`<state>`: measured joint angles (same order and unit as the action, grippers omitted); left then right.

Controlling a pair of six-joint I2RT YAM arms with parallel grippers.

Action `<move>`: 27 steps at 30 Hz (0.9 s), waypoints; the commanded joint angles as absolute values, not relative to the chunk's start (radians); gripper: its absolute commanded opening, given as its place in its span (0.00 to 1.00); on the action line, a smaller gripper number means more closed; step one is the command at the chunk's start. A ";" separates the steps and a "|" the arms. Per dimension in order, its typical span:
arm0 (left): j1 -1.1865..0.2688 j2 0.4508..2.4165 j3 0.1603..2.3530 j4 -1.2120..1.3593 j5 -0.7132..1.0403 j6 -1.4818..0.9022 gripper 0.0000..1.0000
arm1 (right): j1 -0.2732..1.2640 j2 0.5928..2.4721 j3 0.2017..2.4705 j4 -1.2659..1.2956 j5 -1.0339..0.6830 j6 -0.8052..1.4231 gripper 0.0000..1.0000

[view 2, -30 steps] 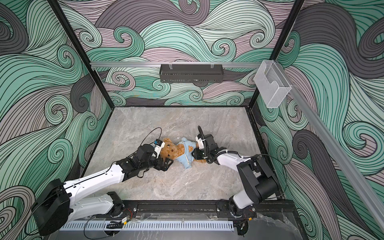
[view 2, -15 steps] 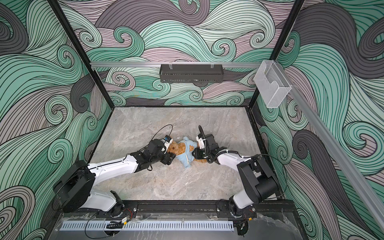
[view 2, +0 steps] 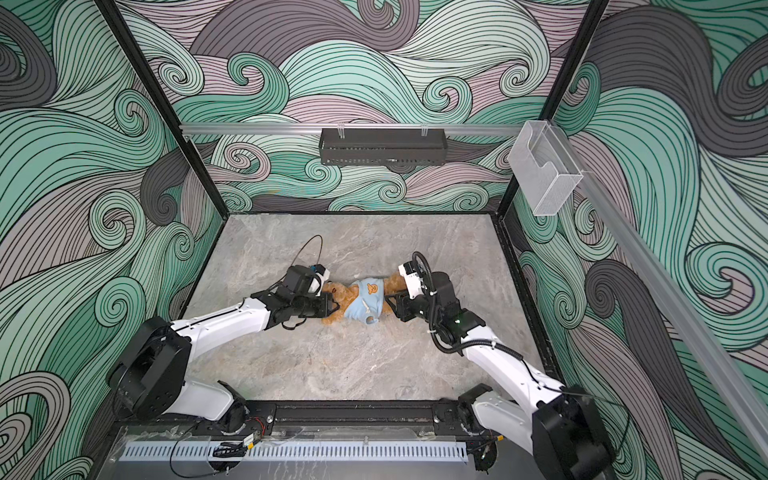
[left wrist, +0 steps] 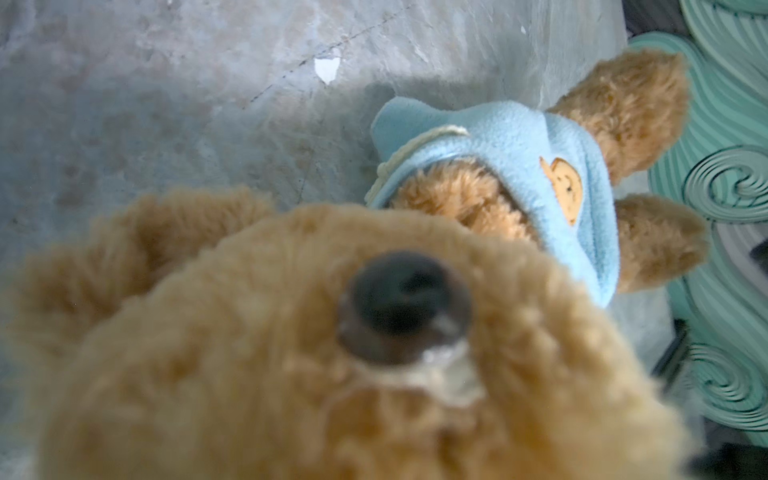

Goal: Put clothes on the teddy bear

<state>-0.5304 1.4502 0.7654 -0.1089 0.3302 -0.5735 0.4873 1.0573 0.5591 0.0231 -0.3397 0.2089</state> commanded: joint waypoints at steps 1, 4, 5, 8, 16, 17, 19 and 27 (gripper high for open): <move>-0.482 1.453 0.796 -0.117 0.582 -0.677 0.00 | 0.506 1.033 0.498 0.066 -0.382 0.182 0.39; -0.452 1.475 0.805 -0.113 0.650 -0.704 0.00 | 0.530 1.027 0.463 0.127 -0.408 0.195 0.30; -0.448 1.480 0.805 -0.110 0.660 -0.703 0.00 | 0.541 1.034 0.452 0.147 -0.402 0.195 0.28; -0.442 1.490 0.814 -0.122 0.678 -0.688 0.00 | 0.554 1.088 0.442 0.186 -0.378 0.195 0.25; -0.427 1.517 0.846 -0.206 0.716 -0.617 0.00 | 0.534 1.075 0.476 0.115 -0.235 0.210 0.28; -0.420 1.521 0.855 -0.229 0.722 -0.607 0.00 | 0.523 1.045 0.484 0.093 -0.236 0.211 0.31; -0.400 1.532 0.875 -0.266 0.746 -0.598 0.00 | 0.507 0.985 0.495 0.072 -0.267 0.210 0.36; -0.286 1.484 0.969 -0.492 0.796 -0.546 0.00 | 0.509 0.972 0.583 -0.008 -0.305 0.003 0.79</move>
<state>-0.3210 1.5307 0.9199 -0.3775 0.7418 -0.5945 0.5064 0.9527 0.5789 0.0193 -0.2966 0.1089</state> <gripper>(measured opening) 0.092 0.778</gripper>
